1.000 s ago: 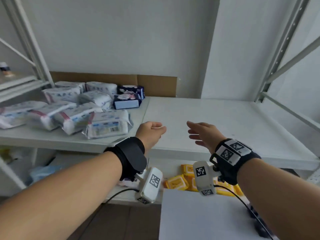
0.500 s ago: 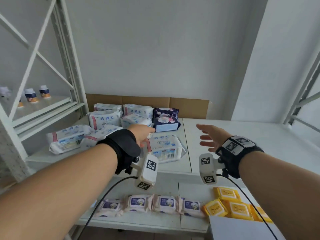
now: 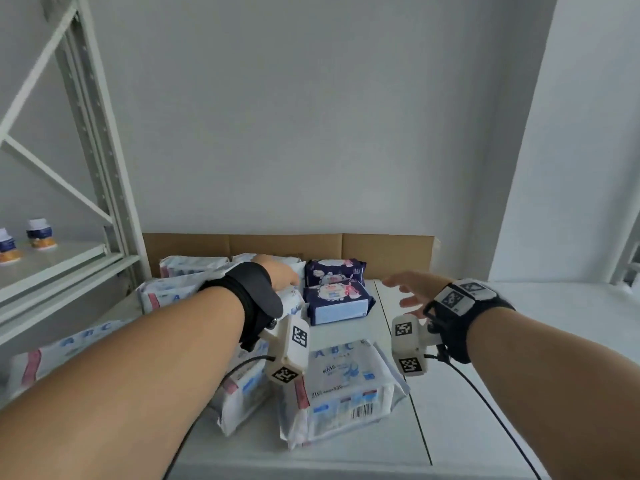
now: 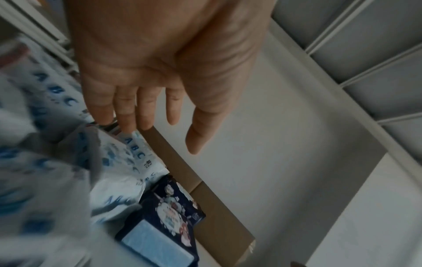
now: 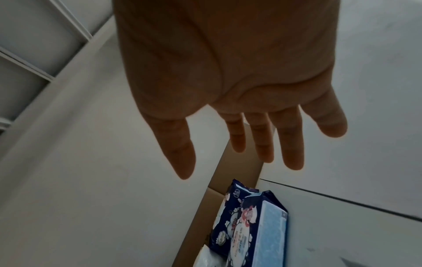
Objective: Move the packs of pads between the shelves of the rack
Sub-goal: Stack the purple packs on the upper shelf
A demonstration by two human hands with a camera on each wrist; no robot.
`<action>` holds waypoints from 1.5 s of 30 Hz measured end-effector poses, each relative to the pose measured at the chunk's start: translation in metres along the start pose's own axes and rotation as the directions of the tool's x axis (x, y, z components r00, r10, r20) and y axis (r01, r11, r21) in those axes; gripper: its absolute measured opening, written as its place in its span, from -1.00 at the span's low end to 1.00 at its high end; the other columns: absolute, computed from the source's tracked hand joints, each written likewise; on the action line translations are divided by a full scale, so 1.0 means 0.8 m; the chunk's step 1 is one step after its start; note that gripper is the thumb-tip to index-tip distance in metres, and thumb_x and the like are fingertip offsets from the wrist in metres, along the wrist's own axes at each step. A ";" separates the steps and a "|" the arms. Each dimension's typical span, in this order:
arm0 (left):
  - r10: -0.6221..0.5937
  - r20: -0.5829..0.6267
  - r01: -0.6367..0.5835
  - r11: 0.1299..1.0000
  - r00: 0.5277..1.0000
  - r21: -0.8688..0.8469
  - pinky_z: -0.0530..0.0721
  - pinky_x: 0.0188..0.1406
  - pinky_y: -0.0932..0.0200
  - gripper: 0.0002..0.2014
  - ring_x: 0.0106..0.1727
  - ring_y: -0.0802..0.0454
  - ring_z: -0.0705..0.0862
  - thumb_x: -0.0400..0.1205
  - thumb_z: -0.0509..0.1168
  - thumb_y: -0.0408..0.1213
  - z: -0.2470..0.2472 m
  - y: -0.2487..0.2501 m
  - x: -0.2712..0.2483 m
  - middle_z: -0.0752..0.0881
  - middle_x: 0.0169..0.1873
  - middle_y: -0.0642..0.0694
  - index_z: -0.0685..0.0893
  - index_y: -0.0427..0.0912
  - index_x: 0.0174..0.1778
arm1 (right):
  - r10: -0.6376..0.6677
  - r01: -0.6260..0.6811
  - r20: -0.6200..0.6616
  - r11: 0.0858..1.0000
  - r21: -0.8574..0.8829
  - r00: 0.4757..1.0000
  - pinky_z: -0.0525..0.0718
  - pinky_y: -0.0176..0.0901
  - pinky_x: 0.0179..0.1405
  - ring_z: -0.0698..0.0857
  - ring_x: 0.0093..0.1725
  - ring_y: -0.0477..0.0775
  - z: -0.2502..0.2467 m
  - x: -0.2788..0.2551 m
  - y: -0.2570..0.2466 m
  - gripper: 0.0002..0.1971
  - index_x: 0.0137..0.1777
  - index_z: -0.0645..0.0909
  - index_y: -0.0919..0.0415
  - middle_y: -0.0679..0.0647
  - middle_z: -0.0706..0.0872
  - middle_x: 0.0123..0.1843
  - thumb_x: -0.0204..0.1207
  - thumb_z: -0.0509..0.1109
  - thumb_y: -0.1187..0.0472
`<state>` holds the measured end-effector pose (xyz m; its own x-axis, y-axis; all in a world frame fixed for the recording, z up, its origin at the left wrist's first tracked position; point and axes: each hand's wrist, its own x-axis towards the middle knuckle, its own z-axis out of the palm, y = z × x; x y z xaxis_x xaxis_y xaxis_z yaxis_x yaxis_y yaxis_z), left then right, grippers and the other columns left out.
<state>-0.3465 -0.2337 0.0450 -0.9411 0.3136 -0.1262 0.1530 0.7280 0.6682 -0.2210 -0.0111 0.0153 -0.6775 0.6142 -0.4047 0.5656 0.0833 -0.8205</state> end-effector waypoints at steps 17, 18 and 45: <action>0.042 0.165 -0.104 0.916 0.985 0.387 0.38 0.46 0.04 -0.18 0.58 -0.16 0.30 0.56 0.43 -0.21 0.110 0.078 0.274 0.29 0.58 -0.18 0.11 -0.20 0.65 | 0.178 -0.060 0.196 0.868 -0.492 0.964 0.62 -0.22 -0.34 0.70 -0.10 0.02 0.065 0.252 -0.052 -0.15 0.34 0.53 0.12 0.09 0.69 0.07 0.07 0.62 -0.25; 0.031 0.164 -0.103 0.887 0.986 0.451 0.31 0.51 -0.01 -0.19 0.63 -0.17 0.18 0.58 0.40 -0.21 0.117 0.079 0.283 0.22 0.62 -0.17 0.08 -0.17 0.66 | 0.193 -0.069 0.206 0.868 -0.492 0.959 0.62 -0.19 -0.33 0.70 -0.10 0.04 0.068 0.258 -0.052 -0.16 0.32 0.53 0.12 0.09 0.69 0.05 0.05 0.64 -0.23; 0.155 0.037 -0.141 0.959 0.987 -0.246 0.63 0.21 -0.02 -0.28 0.14 -0.11 0.63 0.32 0.61 -0.12 0.100 0.046 0.253 0.62 0.23 -0.11 0.45 -0.17 0.36 | 0.075 -0.074 0.181 0.997 -0.014 0.981 0.69 -0.07 -0.14 0.75 -0.34 0.09 0.037 0.176 -0.017 -0.39 -0.03 0.71 0.14 0.12 0.85 -0.24 -0.09 0.70 -0.09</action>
<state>-0.5070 -0.0947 -0.0146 -0.8945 0.4444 -0.0481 0.2052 0.5039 0.8390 -0.3380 0.0512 -0.0427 -0.7068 0.4667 -0.5316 0.6206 0.0485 -0.7826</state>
